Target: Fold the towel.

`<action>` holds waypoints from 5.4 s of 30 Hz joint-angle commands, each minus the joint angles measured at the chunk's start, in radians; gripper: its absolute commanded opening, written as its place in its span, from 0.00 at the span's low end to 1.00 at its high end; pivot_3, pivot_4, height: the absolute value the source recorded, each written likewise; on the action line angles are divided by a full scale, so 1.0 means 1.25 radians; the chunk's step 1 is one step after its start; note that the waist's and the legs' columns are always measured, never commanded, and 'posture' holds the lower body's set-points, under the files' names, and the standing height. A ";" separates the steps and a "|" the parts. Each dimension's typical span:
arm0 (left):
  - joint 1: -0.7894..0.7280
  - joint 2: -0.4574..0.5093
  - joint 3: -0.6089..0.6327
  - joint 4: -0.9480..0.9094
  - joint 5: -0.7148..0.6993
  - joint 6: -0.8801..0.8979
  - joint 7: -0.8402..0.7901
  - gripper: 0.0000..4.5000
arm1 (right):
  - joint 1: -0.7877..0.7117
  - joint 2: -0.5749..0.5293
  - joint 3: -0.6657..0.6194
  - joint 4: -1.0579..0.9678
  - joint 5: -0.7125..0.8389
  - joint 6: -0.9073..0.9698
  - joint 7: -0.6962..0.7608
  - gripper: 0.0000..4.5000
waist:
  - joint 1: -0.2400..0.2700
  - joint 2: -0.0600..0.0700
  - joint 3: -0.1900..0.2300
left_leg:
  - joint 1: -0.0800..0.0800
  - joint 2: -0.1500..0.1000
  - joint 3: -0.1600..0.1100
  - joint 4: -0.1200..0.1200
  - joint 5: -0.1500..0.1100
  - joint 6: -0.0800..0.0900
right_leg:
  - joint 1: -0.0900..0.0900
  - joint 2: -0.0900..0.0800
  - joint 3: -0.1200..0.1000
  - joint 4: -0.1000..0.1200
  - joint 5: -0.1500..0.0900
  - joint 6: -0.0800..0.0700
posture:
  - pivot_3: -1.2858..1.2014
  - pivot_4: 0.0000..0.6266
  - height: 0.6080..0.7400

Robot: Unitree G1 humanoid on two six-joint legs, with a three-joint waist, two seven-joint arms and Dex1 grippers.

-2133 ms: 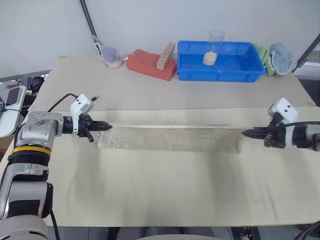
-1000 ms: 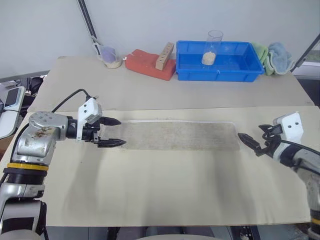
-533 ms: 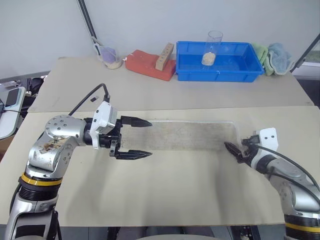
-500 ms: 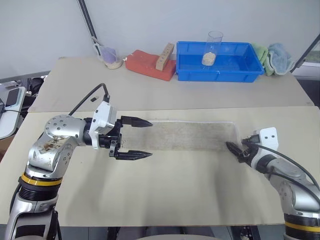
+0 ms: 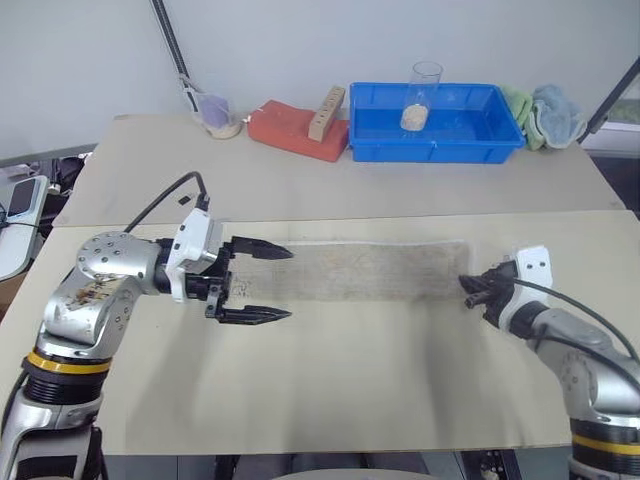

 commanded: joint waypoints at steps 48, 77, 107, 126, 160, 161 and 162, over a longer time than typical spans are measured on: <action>0.367 -0.406 0.279 -0.272 -0.119 0.421 0.994 1.00 | -0.440 0.058 0.444 0.019 -0.081 -0.138 0.280 0.98 | 0.020 -0.004 -0.001 | -0.003 0.000 -0.004 -0.002 0.000 -0.001 | -0.008 -0.003 -0.001 0.002 0.000 -0.001 | 0.52 0.24 1.00; 0.076 -0.312 -0.018 -0.292 0.011 0.415 0.930 0.01 | -0.351 -0.181 0.287 -0.010 0.001 -0.160 0.510 0.99 | 0.037 -0.004 -0.001 | -0.005 -0.001 -0.002 -0.001 0.001 -0.003 | -0.006 -0.004 0.000 -0.002 0.001 -0.001 | 0.52 0.24 1.00; -0.173 -0.308 -0.196 -0.070 0.046 0.216 0.433 0.99 | -0.110 -0.289 0.023 -0.151 0.158 0.033 0.297 0.99 | 0.025 -0.006 0.001 | -0.005 -0.001 0.001 0.000 0.001 -0.002 | 0.002 -0.001 0.000 -0.010 0.001 -0.001 | 0.52 0.24 1.00; -0.006 0.108 0.026 -0.140 -0.025 0.050 0.024 0.99 | -0.308 0.029 0.253 0.311 -0.077 -0.073 0.106 0.99 | 0.017 -0.003 0.000 | -0.003 -0.001 -0.001 -0.002 0.001 -0.002 | 0.001 -0.001 -0.001 -0.009 0.001 -0.001 | 0.52 0.24 1.00; -0.079 0.034 0.004 -0.102 -0.042 0.073 0.135 1.00 | -0.295 -0.038 0.029 0.403 -0.074 -0.065 0.028 0.32 | -0.010 0.000 0.001 | -0.002 0.000 0.001 -0.003 0.001 -0.002 | -0.001 0.000 0.000 -0.004 0.000 -0.001 | 0.52 0.24 1.00; -0.077 0.036 0.006 -0.099 -0.039 0.075 0.140 1.00 | -0.295 -0.038 0.026 0.398 -0.077 -0.070 0.021 0.39 | -0.010 0.000 0.001 | -0.002 0.000 0.001 -0.003 0.001 -0.002 | -0.001 0.000 0.000 -0.004 0.000 -0.001 | 0.52 0.24 1.00; -0.072 0.036 0.011 -0.096 -0.032 0.073 0.147 1.00 | -0.295 -0.039 0.019 0.390 -0.077 -0.071 0.016 0.48 | -0.009 0.000 0.001 | -0.002 0.000 0.000 -0.003 0.001 -0.002 | 0.000 0.000 0.000 -0.005 0.000 -0.001 | 0.52 0.24 1.00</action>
